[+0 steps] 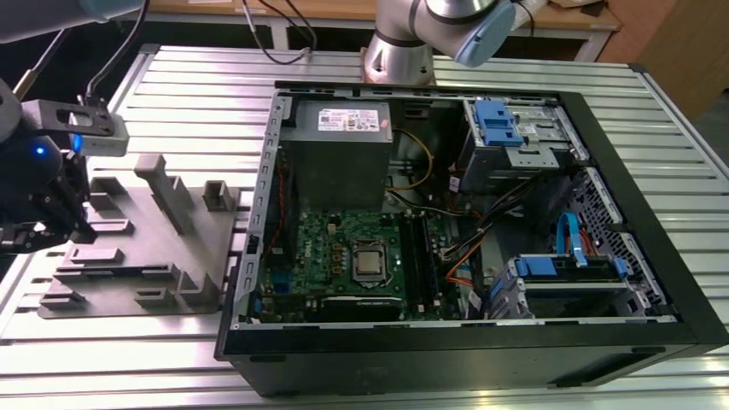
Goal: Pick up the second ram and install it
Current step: 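Pick up the second ram and move it above second insertion slot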
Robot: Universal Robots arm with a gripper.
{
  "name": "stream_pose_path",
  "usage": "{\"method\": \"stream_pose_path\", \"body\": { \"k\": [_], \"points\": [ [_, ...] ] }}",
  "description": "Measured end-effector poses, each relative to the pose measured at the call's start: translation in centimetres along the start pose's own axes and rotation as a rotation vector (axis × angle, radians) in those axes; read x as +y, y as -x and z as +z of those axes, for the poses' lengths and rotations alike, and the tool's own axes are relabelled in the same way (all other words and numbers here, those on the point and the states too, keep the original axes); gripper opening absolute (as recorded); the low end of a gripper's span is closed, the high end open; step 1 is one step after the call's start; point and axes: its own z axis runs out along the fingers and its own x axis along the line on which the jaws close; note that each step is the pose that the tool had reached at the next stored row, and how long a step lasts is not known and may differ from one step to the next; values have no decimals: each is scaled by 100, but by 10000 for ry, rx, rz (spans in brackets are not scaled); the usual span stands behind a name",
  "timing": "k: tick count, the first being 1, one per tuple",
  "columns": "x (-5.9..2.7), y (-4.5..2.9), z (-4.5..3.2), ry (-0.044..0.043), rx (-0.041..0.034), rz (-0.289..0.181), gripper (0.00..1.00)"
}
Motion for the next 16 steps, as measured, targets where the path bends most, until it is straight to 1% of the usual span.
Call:
{"method": "stream_pose_path", "body": {
  "k": [3,9,14,16],
  "points": [
    [-1,-15,18,-13,0,-23,7],
    [-4,-49,85,-14,2,-61,7],
    [-7,-78,113,-13,4,-66,7],
    [-9,-97,147,-15,3,-66,7]
  ]
}}
